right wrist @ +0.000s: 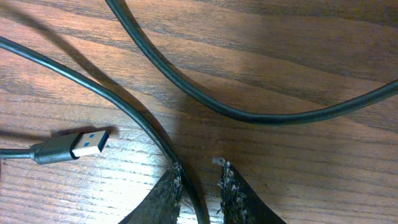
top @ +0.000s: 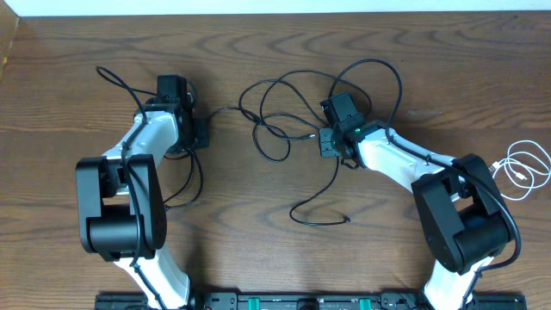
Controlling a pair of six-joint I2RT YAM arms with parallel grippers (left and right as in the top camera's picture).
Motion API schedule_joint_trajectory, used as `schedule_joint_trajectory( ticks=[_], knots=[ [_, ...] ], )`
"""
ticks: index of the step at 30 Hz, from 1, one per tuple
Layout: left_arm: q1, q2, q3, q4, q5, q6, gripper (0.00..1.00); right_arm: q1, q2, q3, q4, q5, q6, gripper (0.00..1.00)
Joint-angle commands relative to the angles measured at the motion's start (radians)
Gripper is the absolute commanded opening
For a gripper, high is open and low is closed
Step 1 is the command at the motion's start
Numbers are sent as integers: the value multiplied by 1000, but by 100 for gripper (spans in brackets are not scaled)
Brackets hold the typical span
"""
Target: Untangle cables
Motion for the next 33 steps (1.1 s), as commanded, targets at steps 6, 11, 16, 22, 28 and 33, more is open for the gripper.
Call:
schedule_joint_trajectory(
  ticks=[6,11,16,22,28,33],
  knots=[
    [2,160,-33,-145,10,-95,40,16,45,-33,-18,-21,13,21],
    [2,196,-34,-208,-62,-95,36,16,45,-33,-19,-21,13,21],
    [2,203,-34,-266,-80,-95,36,16,45,-33,-21,-21,13,21],
    [2,203,-49,-276,-23,-62,33,16,45,-33,-21,-21,13,21],
    [-6,203,-92,-277,70,-41,22,16,45,-33,-21,-21,13,21],
    [-11,203,-137,-280,59,-42,22,16,45,-33,-21,-21,13,21]
  ],
)
